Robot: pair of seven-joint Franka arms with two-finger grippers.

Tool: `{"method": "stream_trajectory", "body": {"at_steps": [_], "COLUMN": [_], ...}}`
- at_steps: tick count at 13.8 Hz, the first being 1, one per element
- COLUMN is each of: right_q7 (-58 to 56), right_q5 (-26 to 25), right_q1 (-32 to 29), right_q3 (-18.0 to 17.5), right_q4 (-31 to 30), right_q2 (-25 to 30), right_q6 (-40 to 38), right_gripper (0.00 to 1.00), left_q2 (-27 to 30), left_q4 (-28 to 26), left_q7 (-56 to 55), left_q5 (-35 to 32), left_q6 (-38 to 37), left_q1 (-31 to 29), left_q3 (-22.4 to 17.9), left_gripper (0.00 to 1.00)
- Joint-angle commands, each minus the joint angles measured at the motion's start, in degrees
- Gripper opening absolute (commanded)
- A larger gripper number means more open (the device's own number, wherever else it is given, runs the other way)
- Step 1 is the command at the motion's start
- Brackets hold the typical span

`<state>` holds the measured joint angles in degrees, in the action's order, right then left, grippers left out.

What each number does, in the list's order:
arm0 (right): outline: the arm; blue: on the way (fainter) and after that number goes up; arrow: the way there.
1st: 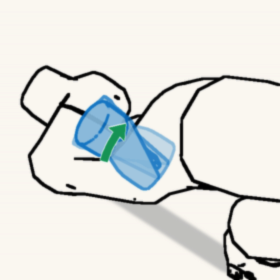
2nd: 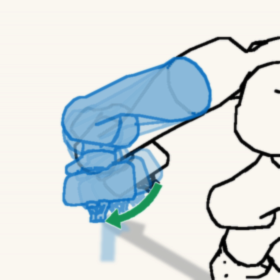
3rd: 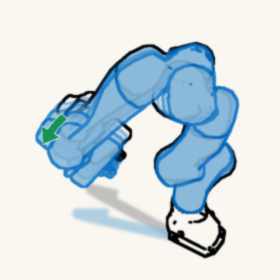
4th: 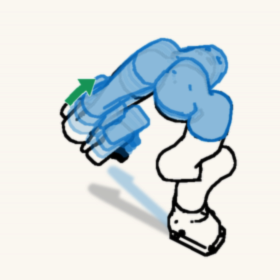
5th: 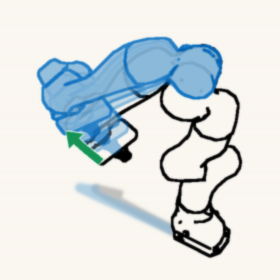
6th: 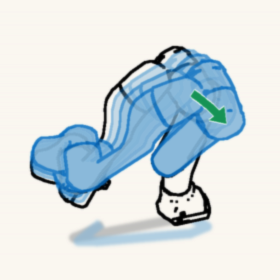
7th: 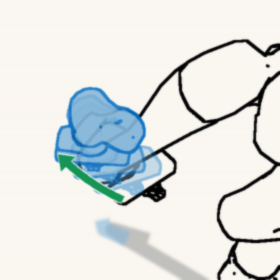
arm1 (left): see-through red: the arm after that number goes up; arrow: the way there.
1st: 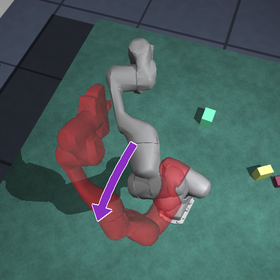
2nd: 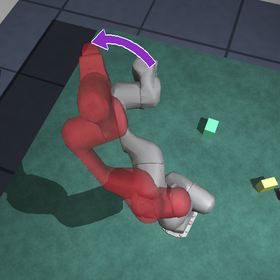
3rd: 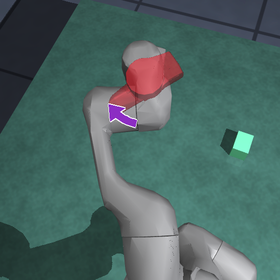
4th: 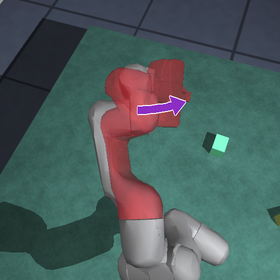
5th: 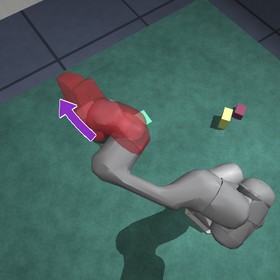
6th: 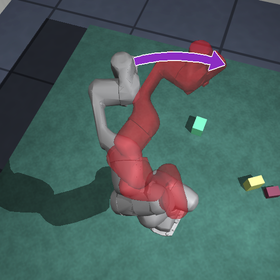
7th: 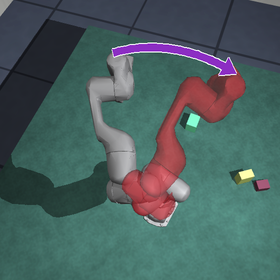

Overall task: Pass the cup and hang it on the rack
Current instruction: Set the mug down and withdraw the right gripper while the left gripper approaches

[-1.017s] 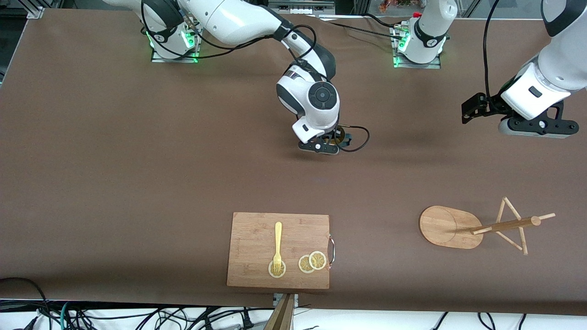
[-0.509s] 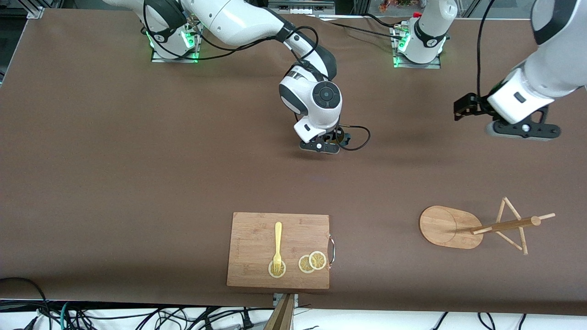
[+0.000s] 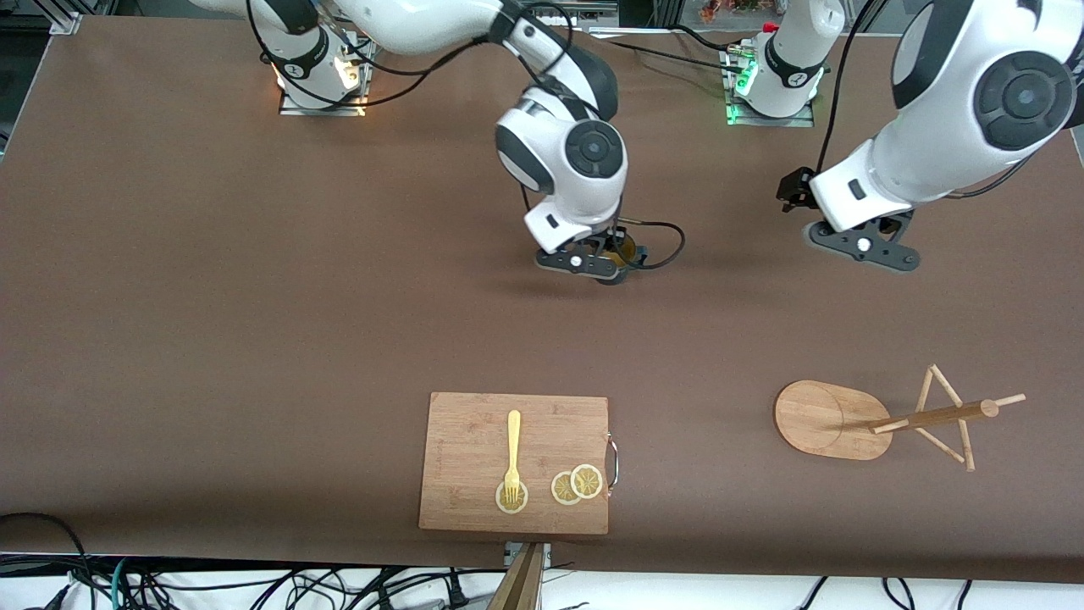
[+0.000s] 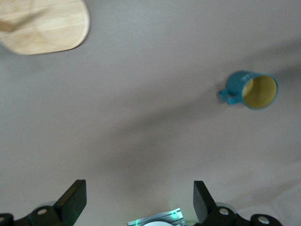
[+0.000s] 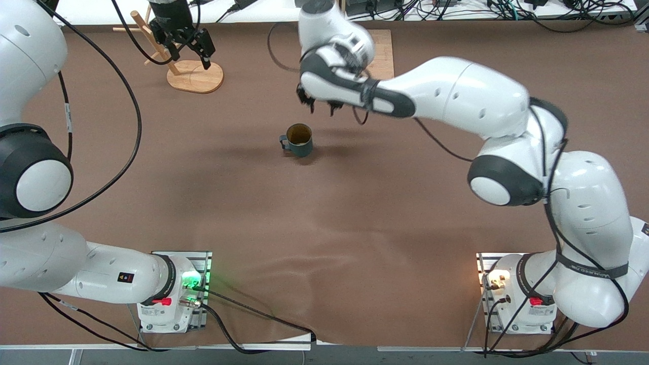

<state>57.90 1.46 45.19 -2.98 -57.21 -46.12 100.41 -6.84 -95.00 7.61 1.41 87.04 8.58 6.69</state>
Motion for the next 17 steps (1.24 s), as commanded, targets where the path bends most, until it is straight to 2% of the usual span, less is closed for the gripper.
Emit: {"method": "stream_trajectory", "body": {"at_steps": [1,3,5,7,9,11,14,15,17], "right_q7": [-9.3,-18.7,-28.9,-33.4,-41.3,-45.0,-52.6,-53.3,-53.4], "right_q5": [0.8,0.8,1.3,4.8,5.6,5.6,4.8,4.8,4.6], "right_q1": [-9.0,-14.3,-21.1,-28.2,-34.3,-36.8,-36.8,-36.8,-36.8], "right_q3": [-1.2,-0.9,-0.8,-0.8,-0.7,2.5,7.9,8.5,8.5], "right_q4": [-1.9,-1.9,-1.9,-2.0,-3.7,-12.5,-32.6,-36.0,-37.1], "right_q2": [8.2,12.1,14.4,17.0,20.5,27.9,40.9,43.1,43.7], "right_q6": [-7.5,-12.7,-15.5,-18.8,-21.9,-20.5,-10.7,-9.1,-8.5], "right_gripper": [1.0,1.0,1.0,1.0,1.0,1.0,1.0,1.0,1.0], "left_q2": [-0.6,-0.7,-0.7,-0.7,-1.6,-5.5,-10.8,-12.2,-14.2], "left_q4": [-2.0,-6.3,-11.6,-16.9,-21.5,-22.3,-26.1,-26.8,-27.8], "left_q7": [11.4,22.7,34.3,43.8,55.8,66.0,83.9,88.4,97.0], "left_q5": [5.1,10.1,11.6,18.7,24.7,29.1,47.5,50.9,55.9], "left_q6": [2.8,7.4,14.4,19.7,26.4,30.7,35.0,35.9,37.6], "left_q1": [-0.9,-2.7,-3.1,-3.5,-3.5,-3.5,-3.4,-3.0,-2.8], "left_q3": [0.3,0.3,0.3,0.3,0.3,0.3,0.3,0.3,0.4], "left_gripper": [1.0,1.0,1.0,1.0,1.0,1.0,1.0,1.0,1.0]}}
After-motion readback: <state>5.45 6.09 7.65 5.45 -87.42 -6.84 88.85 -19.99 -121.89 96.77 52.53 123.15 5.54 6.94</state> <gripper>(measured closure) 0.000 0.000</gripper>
